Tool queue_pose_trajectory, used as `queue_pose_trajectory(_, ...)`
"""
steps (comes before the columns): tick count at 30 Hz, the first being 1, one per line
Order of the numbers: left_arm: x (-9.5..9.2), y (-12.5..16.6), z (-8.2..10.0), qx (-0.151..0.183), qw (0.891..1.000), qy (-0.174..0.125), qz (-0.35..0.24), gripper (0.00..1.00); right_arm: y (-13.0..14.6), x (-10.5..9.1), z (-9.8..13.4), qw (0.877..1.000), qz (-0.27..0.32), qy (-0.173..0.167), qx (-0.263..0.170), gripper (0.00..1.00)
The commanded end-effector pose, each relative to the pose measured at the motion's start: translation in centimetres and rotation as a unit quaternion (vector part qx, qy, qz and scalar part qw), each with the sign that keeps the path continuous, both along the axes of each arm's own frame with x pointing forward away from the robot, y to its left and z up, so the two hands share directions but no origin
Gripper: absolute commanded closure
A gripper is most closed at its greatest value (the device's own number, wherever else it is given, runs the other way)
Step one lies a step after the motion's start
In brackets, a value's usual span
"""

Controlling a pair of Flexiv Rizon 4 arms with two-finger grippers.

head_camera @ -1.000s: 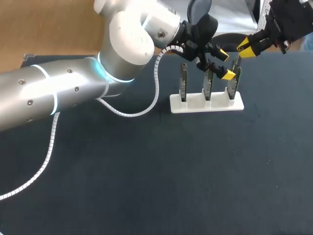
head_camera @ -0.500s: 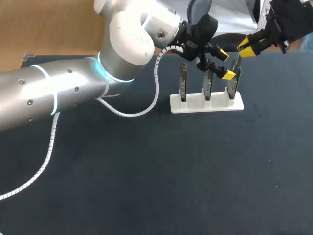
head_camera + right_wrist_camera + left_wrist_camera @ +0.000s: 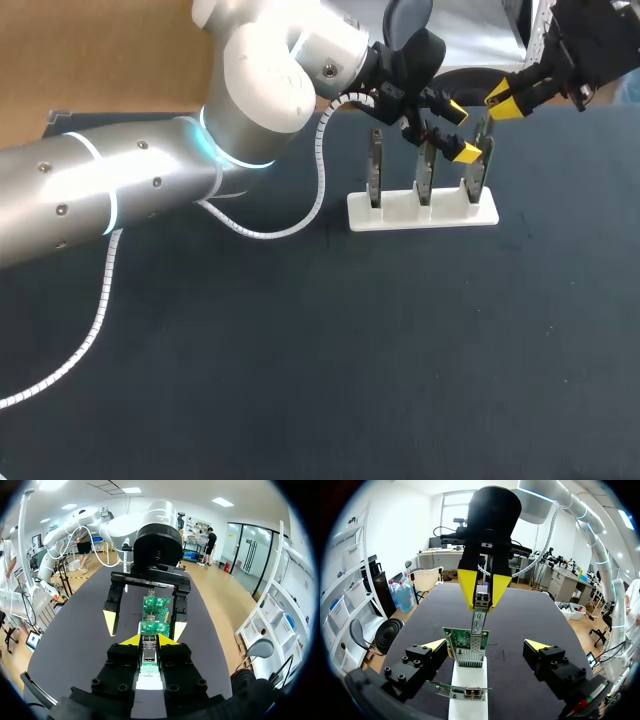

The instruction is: Pick up the optical module with the left hand, and insert it into the network port with the right hand.

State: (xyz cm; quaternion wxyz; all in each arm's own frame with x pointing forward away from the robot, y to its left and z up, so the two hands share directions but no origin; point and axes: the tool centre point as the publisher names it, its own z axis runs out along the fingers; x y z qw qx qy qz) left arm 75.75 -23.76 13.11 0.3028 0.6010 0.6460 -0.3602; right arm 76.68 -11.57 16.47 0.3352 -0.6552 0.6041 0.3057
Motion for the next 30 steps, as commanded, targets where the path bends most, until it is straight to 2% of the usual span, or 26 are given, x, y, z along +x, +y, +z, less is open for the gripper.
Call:
queue_pose_trajectory(1,-0.1,0.0,0.1,0.002,1.0,0.0,0.001,0.0,0.1,0.0,-0.1,1.0,-0.002,0.0,0.0,1.0)
queue_pose_trajectory(13,-0.1,0.0,0.1,0.002,1.0,0.0,0.001,0.0,0.1,0.0,-0.5,1.0,-0.008,0.008,-0.004,1.0)
queue_pose_trajectory(14,-0.1,0.0,0.1,0.002,1.0,0.0,0.001,0.0,0.1,0.0,-0.5,1.0,-0.009,0.007,-0.004,0.61)
queue_pose_trajectory(15,-0.1,0.0,0.1,0.002,1.0,0.0,0.001,0.0,0.1,0.0,-0.5,1.0,-0.009,0.007,-0.005,0.0)
queue_pose_trajectory(30,-0.1,0.0,0.1,0.002,1.0,0.0,0.001,0.0,-0.4,0.9,2.1,0.997,-0.023,0.017,0.067,0.0)
